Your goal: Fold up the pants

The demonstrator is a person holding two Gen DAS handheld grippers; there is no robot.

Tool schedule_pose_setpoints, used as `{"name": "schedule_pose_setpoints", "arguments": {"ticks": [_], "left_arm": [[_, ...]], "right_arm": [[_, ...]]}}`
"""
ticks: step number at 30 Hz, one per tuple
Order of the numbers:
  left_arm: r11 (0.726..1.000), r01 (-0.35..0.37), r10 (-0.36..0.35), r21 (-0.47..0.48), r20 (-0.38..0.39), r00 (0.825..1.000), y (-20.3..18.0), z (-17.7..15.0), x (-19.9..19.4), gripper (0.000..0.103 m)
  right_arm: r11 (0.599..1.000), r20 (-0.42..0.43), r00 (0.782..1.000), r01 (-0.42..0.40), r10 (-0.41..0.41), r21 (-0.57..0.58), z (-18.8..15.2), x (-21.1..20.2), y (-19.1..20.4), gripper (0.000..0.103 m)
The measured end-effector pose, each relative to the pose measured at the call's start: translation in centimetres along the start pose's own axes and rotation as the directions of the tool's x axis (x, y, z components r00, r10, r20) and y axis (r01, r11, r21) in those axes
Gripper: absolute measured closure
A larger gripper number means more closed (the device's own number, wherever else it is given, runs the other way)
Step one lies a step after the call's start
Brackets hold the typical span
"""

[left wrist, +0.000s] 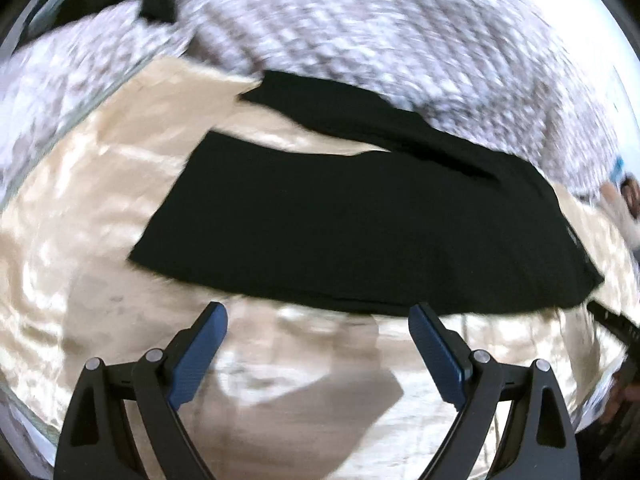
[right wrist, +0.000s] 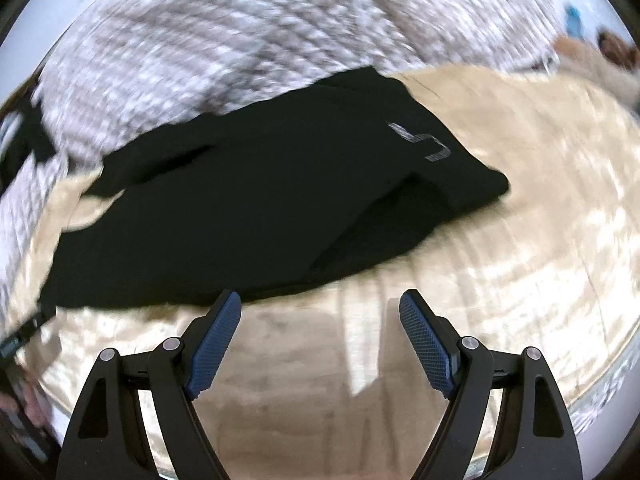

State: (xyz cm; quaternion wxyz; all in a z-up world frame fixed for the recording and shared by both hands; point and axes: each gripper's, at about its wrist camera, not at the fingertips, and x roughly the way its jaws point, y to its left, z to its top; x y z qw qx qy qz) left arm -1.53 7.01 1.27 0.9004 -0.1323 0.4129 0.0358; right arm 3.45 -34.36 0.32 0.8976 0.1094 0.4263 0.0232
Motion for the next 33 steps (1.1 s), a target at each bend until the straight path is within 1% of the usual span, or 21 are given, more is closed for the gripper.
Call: {"name": "schedule_pose_setpoints", "arguments": {"ticks": [2, 3, 5, 9, 12, 13, 16, 17, 18, 19, 20, 21, 22, 23, 24, 25, 26, 27, 30, 33], "left_arm": [[0.997, 0.035, -0.036, -0.071, -0.014, 0.999, 1.4, 0.2, 0.3, 0.011], [0.994, 0.052, -0.054, -0.092, -0.012, 0.998, 1.8, 0.4, 0.4, 0.011], [0.991, 0.067, -0.068, -0.119, -0.002, 0.998, 2.2, 0.8, 0.6, 0.011], [0.98, 0.081, -0.08, -0.181, 0.015, 0.997, 2.8, 1.7, 1.9, 0.011], [0.973, 0.096, -0.091, -0.209, 0.035, 0.995, 3.3, 2.4, 2.6, 0.011], [0.972, 0.094, -0.087, -0.214, 0.038, 0.995, 3.4, 2.5, 2.8, 0.014], [0.973, 0.077, -0.068, -0.219, 0.048, 0.997, 3.7, 2.9, 3.3, 0.025], [0.972, 0.073, -0.063, -0.225, 0.051, 0.997, 3.9, 3.1, 3.4, 0.03], [0.971, 0.068, -0.057, -0.23, 0.054, 0.997, 3.9, 3.2, 3.5, 0.032], [0.97, 0.061, -0.049, -0.234, 0.054, 0.997, 4.0, 3.4, 3.7, 0.04], [0.97, 0.053, -0.042, -0.237, 0.052, 0.998, 4.1, 3.5, 3.8, 0.049], [0.969, 0.041, -0.03, -0.245, 0.049, 0.998, 4.3, 3.6, 4.0, 0.054], [0.967, 0.029, -0.017, -0.254, 0.049, 0.999, 4.5, 3.7, 4.1, 0.068], [0.964, 0.017, -0.005, -0.266, 0.045, 0.999, 4.8, 3.8, 4.3, 0.083], [0.96, 0.008, 0.003, -0.279, 0.038, 0.999, 5.0, 3.9, 4.5, 0.088], [0.956, 0.009, 0.001, -0.293, 0.035, 0.999, 5.3, 4.1, 4.6, 0.094], [0.955, 0.01, 0.0, -0.297, 0.034, 0.999, 5.4, 4.2, 4.6, 0.098], [0.956, 0.008, 0.003, -0.294, 0.036, 0.999, 5.4, 4.3, 4.5, 0.099], [0.962, 0.009, 0.01, -0.273, 0.068, 0.998, 5.0, 4.6, 3.2, 0.1], [0.962, 0.041, -0.013, -0.269, 0.103, 0.995, 4.9, 4.7, 1.0, 0.1]], "right_arm": [[0.997, -0.015, 1.0, -0.022, 0.023, 0.07, 0.3, 0.4, -1.2, 0.022], [0.994, -0.022, 0.999, -0.034, 0.037, 0.101, 0.4, 0.7, -1.6, 0.022], [0.985, -0.024, 0.997, -0.066, 0.071, 0.157, 0.9, 1.1, -2.3, 0.022], [0.971, 0.013, 0.994, -0.106, 0.106, 0.212, 2.5, 1.7, -3.3, 0.022], [0.951, 0.041, 0.991, -0.132, 0.126, 0.278, 4.1, 2.7, -4.8, 0.022], [0.947, 0.053, 0.99, -0.137, 0.127, 0.291, 4.4, 2.9, -5.3, 0.024], [0.924, 0.073, 0.988, -0.155, 0.138, 0.349, 5.2, 3.6, -6.5, 0.04], [0.923, 0.072, 0.989, -0.15, 0.133, 0.354, 5.3, 3.9, -6.6, 0.048], [0.922, 0.073, 0.989, -0.143, 0.125, 0.359, 5.3, 4.0, -6.6, 0.054], [0.921, 0.074, 0.99, -0.137, 0.118, 0.364, 5.3, 4.1, -6.7, 0.057], [0.921, 0.075, 0.991, -0.133, 0.114, 0.367, 5.3, 4.2, -6.7, 0.063], [0.919, 0.078, 0.991, -0.13, 0.108, 0.372, 5.3, 4.2, -7.0, 0.07], [0.916, 0.077, 0.992, -0.124, 0.102, 0.381, 5.2, 4.3, -7.2, 0.075], [0.912, 0.076, 0.992, -0.12, 0.098, 0.391, 5.2, 4.3, -7.5, 0.084], [0.907, 0.077, 0.992, -0.121, 0.098, 0.403, 5.2, 4.5, -7.8, 0.09], [0.9, 0.079, 0.991, -0.13, 0.107, 0.417, 5.2, 4.6, -8.0, 0.092], [0.895, 0.078, 0.991, -0.135, 0.112, 0.425, 5.2, 4.7, -8.2, 0.094], [0.894, 0.079, 0.99, -0.138, 0.115, 0.426, 5.3, 4.7, -8.1, 0.096], [0.895, 0.092, 0.988, -0.15, 0.123, 0.421, 5.6, 4.1, -7.8, 0.098], [0.887, 0.121, 0.981, -0.188, 0.15, 0.421, 6.0, 2.4, -7.7, 0.099]]}}
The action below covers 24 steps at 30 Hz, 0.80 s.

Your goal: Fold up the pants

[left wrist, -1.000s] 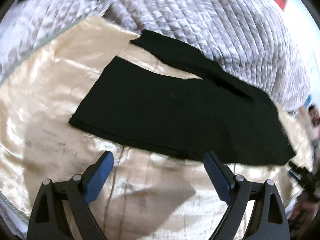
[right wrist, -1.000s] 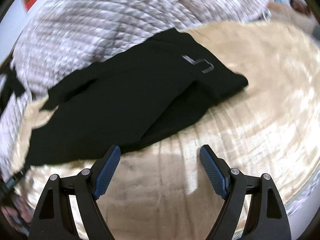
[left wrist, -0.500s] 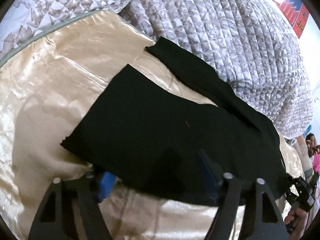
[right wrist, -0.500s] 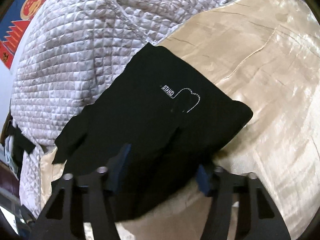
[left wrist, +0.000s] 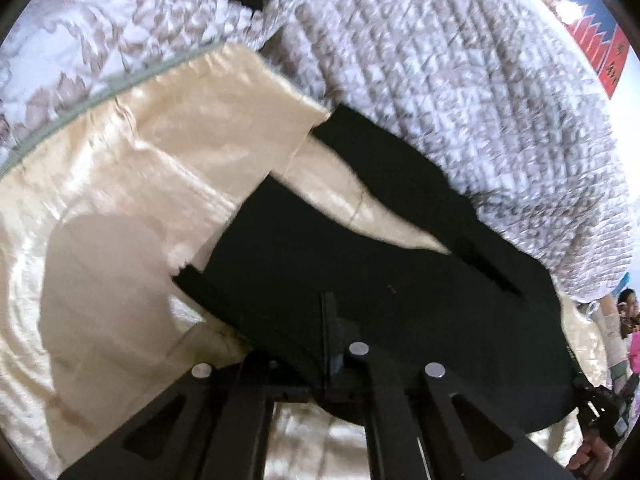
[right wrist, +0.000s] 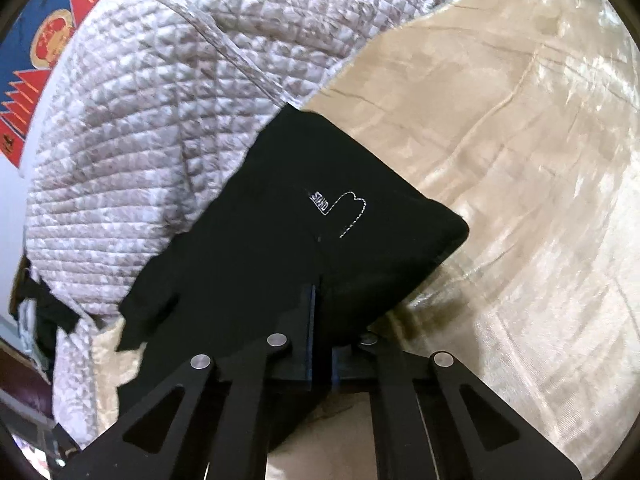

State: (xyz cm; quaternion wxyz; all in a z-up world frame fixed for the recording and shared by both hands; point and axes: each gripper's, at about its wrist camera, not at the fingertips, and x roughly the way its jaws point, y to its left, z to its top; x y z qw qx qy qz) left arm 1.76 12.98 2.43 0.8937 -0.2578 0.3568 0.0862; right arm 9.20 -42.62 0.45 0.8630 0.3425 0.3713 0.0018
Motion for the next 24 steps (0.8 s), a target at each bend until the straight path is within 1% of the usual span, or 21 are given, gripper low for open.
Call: {"name": "schedule_pose_setpoints", "arguments": {"ticks": [3, 8, 11, 14, 15, 16, 21, 24], "left_arm": [[1.0, 0.011, -0.011, 0.025, 0.016, 1.0, 0.1, -0.4, -2.4, 0.1], [0.999, 0.026, -0.027, 0.033, 0.018, 0.999, 1.6, -2.5, -5.1, 0.1], [0.999, 0.0, 0.001, 0.054, -0.019, 1.0, 2.3, -4.2, -4.7, 0.099], [0.998, -0.044, 0.048, 0.053, -0.074, 0.996, 2.8, -5.2, -3.3, 0.099], [0.997, -0.047, 0.051, 0.055, -0.072, 0.996, 2.7, -5.3, -3.3, 0.099], [0.997, -0.046, 0.05, 0.06, -0.064, 0.997, 2.6, -5.2, -3.6, 0.099], [0.996, -0.062, 0.066, 0.069, -0.057, 0.996, 2.5, -5.6, -4.2, 0.099], [0.994, -0.075, 0.079, 0.086, -0.043, 0.996, 2.4, -5.8, -4.5, 0.099]], "right_arm": [[1.0, -0.009, 1.0, -0.016, 0.016, -0.005, -0.3, -1.7, 0.3, 0.099], [1.0, -0.036, 0.999, -0.019, 0.019, 0.01, -2.8, -5.5, -1.2, 0.099], [1.0, -0.059, 0.998, 0.018, -0.016, 0.025, -4.5, -6.8, -2.8, 0.099], [0.997, -0.11, 0.993, 0.057, -0.05, 0.056, -5.5, -6.1, -4.5, 0.099], [0.995, -0.123, 0.99, 0.071, -0.062, 0.067, -5.7, -5.9, -4.9, 0.099], [0.995, -0.122, 0.991, 0.064, -0.055, 0.073, -5.7, -6.0, -4.9, 0.099], [0.997, -0.086, 0.994, 0.074, -0.074, 0.0, -5.5, -7.4, -3.6, 0.099], [0.995, -0.082, 0.992, 0.093, -0.095, -0.031, -5.8, -7.7, -3.5, 0.099]]}}
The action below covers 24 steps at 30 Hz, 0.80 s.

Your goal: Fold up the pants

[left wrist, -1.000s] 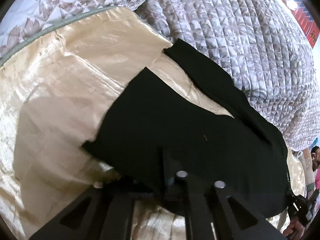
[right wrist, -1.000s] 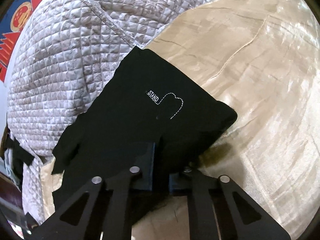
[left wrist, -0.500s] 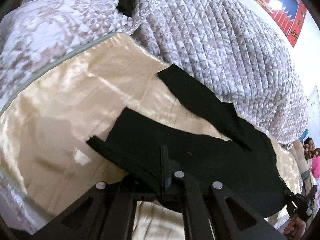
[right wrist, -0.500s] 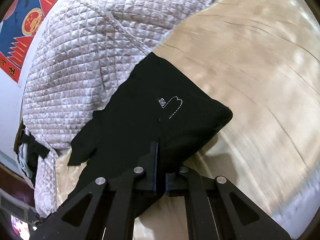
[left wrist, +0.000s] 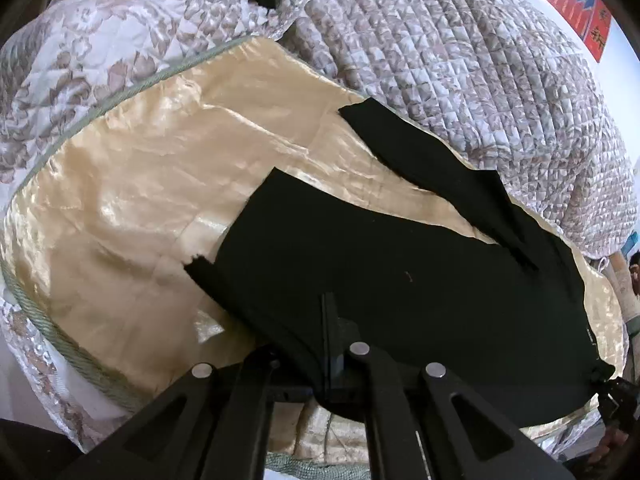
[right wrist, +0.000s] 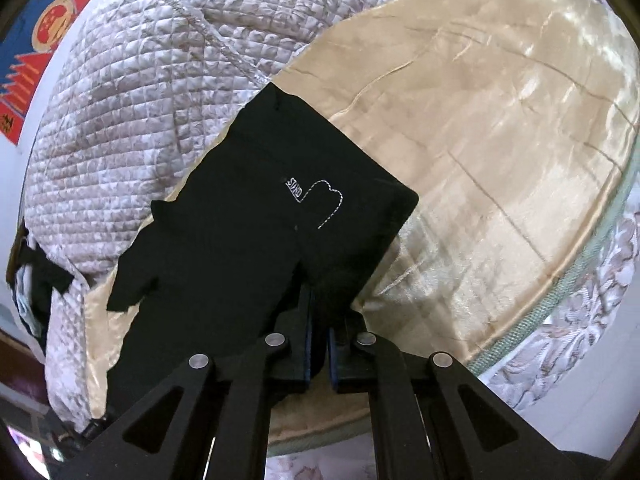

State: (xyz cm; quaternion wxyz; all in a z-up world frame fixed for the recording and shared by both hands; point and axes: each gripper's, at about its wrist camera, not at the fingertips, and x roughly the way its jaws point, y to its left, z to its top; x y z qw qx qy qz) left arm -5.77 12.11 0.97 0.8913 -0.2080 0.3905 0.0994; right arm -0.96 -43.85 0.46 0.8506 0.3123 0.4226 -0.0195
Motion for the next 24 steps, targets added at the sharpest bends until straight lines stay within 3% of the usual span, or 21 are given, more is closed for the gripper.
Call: {"name": "schedule_pose_setpoints", "arguments": {"ticks": [7, 10, 12, 16, 18, 20, 24], "left_arm": [[0.999, -0.006, 0.005, 0.039, 0.004, 1.0, -0.1, -0.6, -0.4, 0.099], [0.999, -0.03, 0.03, 0.012, -0.008, 1.0, 0.5, -0.4, -0.5, 0.093], [0.998, -0.068, 0.068, -0.013, 0.022, 0.997, 1.1, 0.0, -1.4, 0.089], [0.981, -0.191, 0.194, -0.039, 0.11, 0.975, 2.0, 1.0, -3.5, 0.088], [0.984, -0.176, 0.177, -0.024, 0.132, 0.975, 1.4, 1.6, -3.8, 0.088], [0.991, -0.134, 0.13, 0.022, 0.14, 0.982, -0.2, 1.9, -3.5, 0.078], [0.984, -0.035, 0.019, 0.174, 0.091, 0.996, -4.5, 2.4, -0.9, 0.071]], "right_arm": [[0.999, -0.019, 1.0, 0.015, -0.014, 0.046, -0.3, 0.8, -1.4, 0.099], [0.999, -0.035, 0.999, 0.025, -0.024, 0.037, -0.1, 0.6, -1.1, 0.098], [0.997, -0.023, 0.998, 0.061, -0.06, 0.056, -0.1, -0.1, -1.3, 0.07], [0.988, 0.104, 0.983, 0.146, -0.151, 0.054, 0.1, -3.8, -1.2, 0.066], [0.984, 0.18, 0.968, 0.18, -0.177, 0.001, 0.5, -5.1, -0.2, 0.066], [0.975, 0.226, 0.959, 0.199, -0.173, -0.099, 0.7, -5.3, 1.8, 0.065], [0.949, 0.12, 0.989, 0.117, -0.085, -0.294, 0.7, -1.8, 6.3, 0.065]]}}
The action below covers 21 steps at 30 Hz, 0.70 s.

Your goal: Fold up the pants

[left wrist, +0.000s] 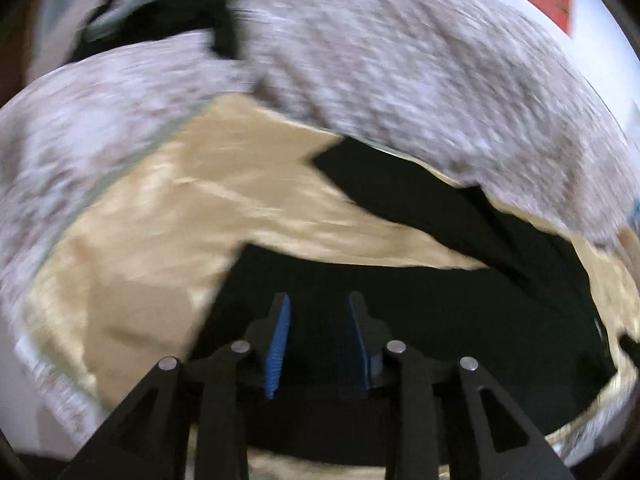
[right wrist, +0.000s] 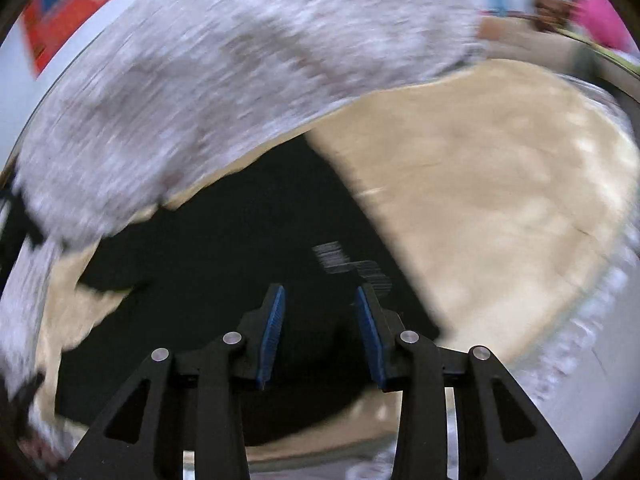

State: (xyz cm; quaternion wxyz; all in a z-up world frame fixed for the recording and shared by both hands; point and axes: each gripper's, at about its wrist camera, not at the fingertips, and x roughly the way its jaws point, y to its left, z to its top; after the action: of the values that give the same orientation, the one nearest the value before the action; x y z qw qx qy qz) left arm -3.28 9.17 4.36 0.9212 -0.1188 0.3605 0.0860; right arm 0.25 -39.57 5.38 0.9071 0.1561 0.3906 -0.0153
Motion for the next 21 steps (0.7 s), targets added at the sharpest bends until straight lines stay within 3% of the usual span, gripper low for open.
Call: {"name": "schedule_pose_setpoints", "arguments": {"ticks": [4, 7, 10, 13, 21], "left_arm": [[0.995, -0.046, 0.051, 0.09, -0.062, 0.997, -1.7, 0.5, 4.1, 0.071], [0.993, -0.1, 0.109, 0.069, -0.142, 0.984, -0.4, -0.1, 6.2, 0.071], [0.99, -0.112, 0.122, 0.084, -0.112, 0.986, -0.7, 0.6, 5.4, 0.071], [0.991, -0.068, 0.08, 0.114, -0.096, 0.992, -2.3, 1.4, 5.1, 0.066], [0.976, 0.023, -0.001, 0.218, -0.102, 0.995, -7.4, 1.8, 7.0, 0.062]], "right_arm": [[0.991, -0.096, 0.995, -0.006, -0.007, -0.132, 0.5, 4.4, 3.2, 0.065], [0.989, -0.155, 0.985, 0.049, -0.07, -0.138, 0.4, 7.5, 2.4, 0.065], [0.995, -0.163, 0.985, 0.038, -0.052, -0.09, 0.8, 7.8, 1.5, 0.065], [0.984, -0.106, 0.991, 0.061, -0.08, -0.167, 1.6, 7.2, 3.2, 0.065], [0.945, -0.168, 0.983, -0.125, 0.076, -0.304, 0.8, 9.5, 9.7, 0.065]]}}
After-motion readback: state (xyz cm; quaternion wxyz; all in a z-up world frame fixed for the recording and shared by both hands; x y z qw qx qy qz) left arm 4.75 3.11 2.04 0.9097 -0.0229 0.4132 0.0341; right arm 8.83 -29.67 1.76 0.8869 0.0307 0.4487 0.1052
